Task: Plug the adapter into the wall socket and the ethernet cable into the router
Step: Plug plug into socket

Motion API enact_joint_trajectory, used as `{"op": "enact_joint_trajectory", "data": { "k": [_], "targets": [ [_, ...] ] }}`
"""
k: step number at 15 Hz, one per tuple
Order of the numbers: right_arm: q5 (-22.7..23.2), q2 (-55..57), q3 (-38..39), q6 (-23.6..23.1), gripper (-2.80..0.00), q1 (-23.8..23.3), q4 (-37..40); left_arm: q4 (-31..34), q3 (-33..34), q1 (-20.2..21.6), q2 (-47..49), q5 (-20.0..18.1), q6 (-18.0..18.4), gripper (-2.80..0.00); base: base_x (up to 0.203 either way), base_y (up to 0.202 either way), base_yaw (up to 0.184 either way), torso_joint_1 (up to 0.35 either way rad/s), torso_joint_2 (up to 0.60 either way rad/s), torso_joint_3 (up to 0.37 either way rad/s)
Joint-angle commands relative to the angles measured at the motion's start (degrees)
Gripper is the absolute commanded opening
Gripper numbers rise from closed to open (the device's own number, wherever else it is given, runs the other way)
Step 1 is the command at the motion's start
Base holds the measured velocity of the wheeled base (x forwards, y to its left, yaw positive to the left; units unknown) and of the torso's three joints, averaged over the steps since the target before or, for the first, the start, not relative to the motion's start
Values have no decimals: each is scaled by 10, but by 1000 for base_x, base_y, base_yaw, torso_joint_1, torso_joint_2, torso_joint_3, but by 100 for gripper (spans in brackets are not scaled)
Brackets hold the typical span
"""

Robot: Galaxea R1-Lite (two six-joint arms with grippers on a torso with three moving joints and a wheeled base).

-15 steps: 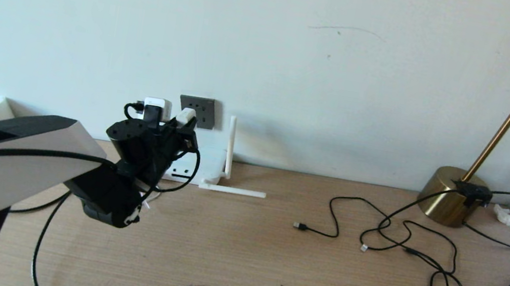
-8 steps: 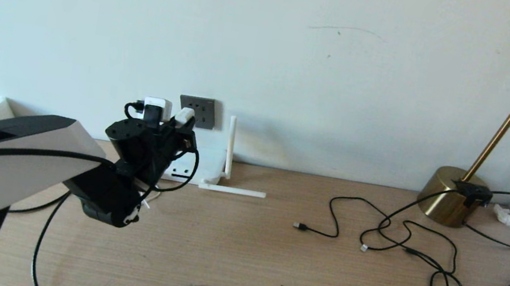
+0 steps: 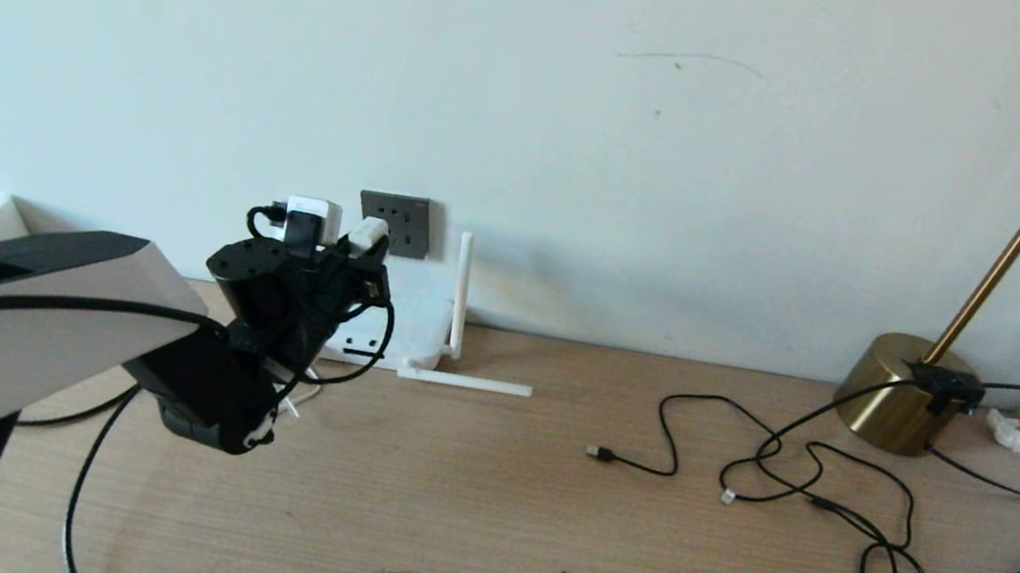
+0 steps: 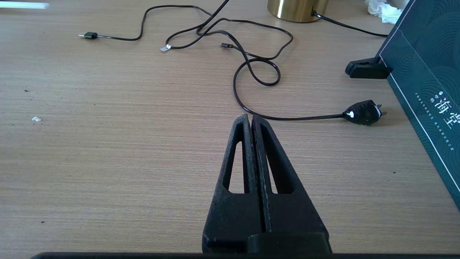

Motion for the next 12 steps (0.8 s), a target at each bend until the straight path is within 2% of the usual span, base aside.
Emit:
{"op": "enact_joint_trajectory", "data": {
  "k": [1, 4, 12],
  "targets": [
    [0, 1, 0, -1, -280, 0, 1, -5, -1, 0, 5, 0, 0, -280, 0, 0, 0, 0, 0, 0],
    [0, 1, 0, -1, -280, 0, 1, -4, -28, 3, 14, 1, 7, -280, 0, 0, 0, 0, 0, 0],
    [-1, 1, 0, -1, -280, 0, 1, -1, -46, 4, 25, 1, 7, -280, 0, 0, 0, 0, 0, 0]
  ]
}}
